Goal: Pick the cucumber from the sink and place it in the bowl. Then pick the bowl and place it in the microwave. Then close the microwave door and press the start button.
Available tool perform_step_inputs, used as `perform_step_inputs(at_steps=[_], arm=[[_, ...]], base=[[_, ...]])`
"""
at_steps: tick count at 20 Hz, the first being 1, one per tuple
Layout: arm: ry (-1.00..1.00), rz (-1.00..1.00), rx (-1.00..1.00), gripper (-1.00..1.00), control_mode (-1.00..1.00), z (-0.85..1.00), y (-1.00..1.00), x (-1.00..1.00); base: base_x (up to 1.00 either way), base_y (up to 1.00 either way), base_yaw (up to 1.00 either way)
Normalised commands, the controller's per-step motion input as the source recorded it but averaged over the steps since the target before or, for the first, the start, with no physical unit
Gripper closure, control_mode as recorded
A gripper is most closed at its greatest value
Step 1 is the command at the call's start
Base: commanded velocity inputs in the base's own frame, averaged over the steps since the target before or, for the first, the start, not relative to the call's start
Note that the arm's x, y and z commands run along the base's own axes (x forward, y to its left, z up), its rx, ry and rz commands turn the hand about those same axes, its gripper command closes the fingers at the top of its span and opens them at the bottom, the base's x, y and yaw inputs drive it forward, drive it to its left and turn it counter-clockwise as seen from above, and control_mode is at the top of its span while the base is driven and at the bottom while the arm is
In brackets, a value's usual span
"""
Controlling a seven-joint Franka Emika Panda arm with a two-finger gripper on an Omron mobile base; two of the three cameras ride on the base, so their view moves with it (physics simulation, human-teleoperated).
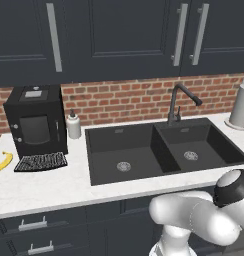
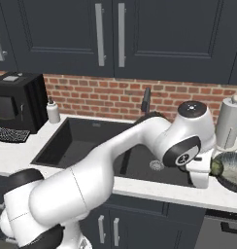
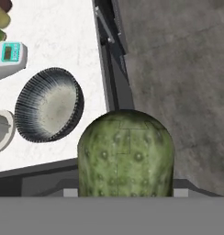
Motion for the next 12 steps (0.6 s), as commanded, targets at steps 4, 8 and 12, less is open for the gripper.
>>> perform_step_inputs(at_steps=[4, 8, 12], arm=[[0.0, 0.0, -0.04, 1.0, -1.0, -0.12, -0.42, 0.39], [0.0, 0.0, -0.02, 1.0, -1.0, -0.03, -0.38, 0.45], [0.0, 0.0, 0.0, 1.0, -1.0, -0.02, -0.44, 0.39]], base=[[0.0, 0.0, 0.0], [0.0, 0.0, 0.0], [0.0, 0.0, 0.0]])
